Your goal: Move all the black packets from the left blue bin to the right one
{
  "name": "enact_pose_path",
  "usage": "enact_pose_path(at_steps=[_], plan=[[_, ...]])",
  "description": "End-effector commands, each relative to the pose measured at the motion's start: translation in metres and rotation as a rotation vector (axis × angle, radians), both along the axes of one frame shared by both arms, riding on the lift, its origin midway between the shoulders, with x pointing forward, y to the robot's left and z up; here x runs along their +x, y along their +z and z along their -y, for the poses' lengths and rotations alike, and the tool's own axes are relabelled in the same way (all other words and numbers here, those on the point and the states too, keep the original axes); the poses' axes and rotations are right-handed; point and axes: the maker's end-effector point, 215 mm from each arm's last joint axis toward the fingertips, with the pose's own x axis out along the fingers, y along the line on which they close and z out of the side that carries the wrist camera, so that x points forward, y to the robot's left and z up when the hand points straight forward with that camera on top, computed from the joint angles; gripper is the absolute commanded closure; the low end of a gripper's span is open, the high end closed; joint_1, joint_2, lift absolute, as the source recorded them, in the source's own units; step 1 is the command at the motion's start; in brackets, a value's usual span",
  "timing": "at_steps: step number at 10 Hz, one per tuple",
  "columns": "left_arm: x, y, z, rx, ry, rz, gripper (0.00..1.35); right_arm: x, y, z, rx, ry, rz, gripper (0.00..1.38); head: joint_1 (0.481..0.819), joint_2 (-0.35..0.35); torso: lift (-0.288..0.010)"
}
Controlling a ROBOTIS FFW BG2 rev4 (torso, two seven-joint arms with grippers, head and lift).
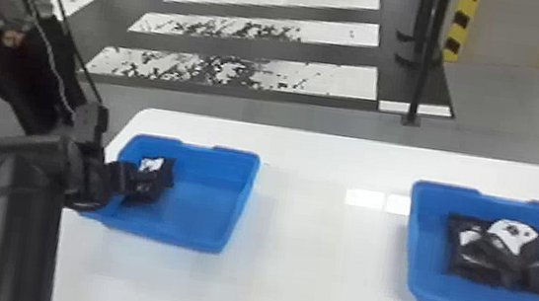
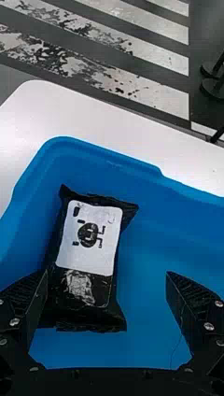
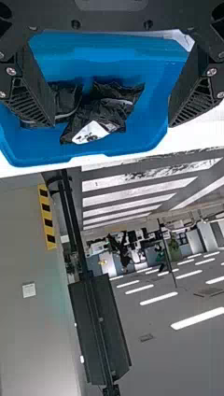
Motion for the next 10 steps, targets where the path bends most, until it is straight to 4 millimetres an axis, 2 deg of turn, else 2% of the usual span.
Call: enact_pose_path(at_steps=[1,2,3,5,7,9,10], plan=[[0.003,-0.010,-0.006,0.002,0.012,-0.025,0.23,0.000,-0.003,-0.001,0.009,0.001,-0.005,0.14,0.695,0.231,-0.150],[0.004,-0.016,-0.007,-0.004,0.013,-0.039,0.31,0.001,-0.003,-0.002,0.010,0.003,-0.005,0.14,0.695,0.238,-0.150],[0.002,-0.023,-0.009,-0.003,0.010,-0.057,0.56,0.002,-0.005,-0.002,0.018,0.002,-0.006,0.14,0.695,0.242,-0.150],[0.006,-0.024,-0.011,0.042,-0.007,-0.051,1.25,0.001,-0.005,-0.002,0.024,0.002,-0.008,0.14,0.695,0.245,-0.150],[0.023,-0.011,0.004,0.074,-0.068,0.006,1.20,-0.001,-0.002,-0.003,0.028,0.004,-0.006,0.14,0.695,0.243,-0.150],[0.021,0.020,0.023,0.097,-0.119,0.092,1.20,0.000,-0.001,-0.003,0.029,0.005,-0.003,0.14,0.695,0.220,-0.150],[0.014,0.036,0.044,0.087,-0.164,0.144,1.20,-0.001,0.001,-0.003,0.030,0.006,-0.001,0.14,0.695,0.215,-0.150]])
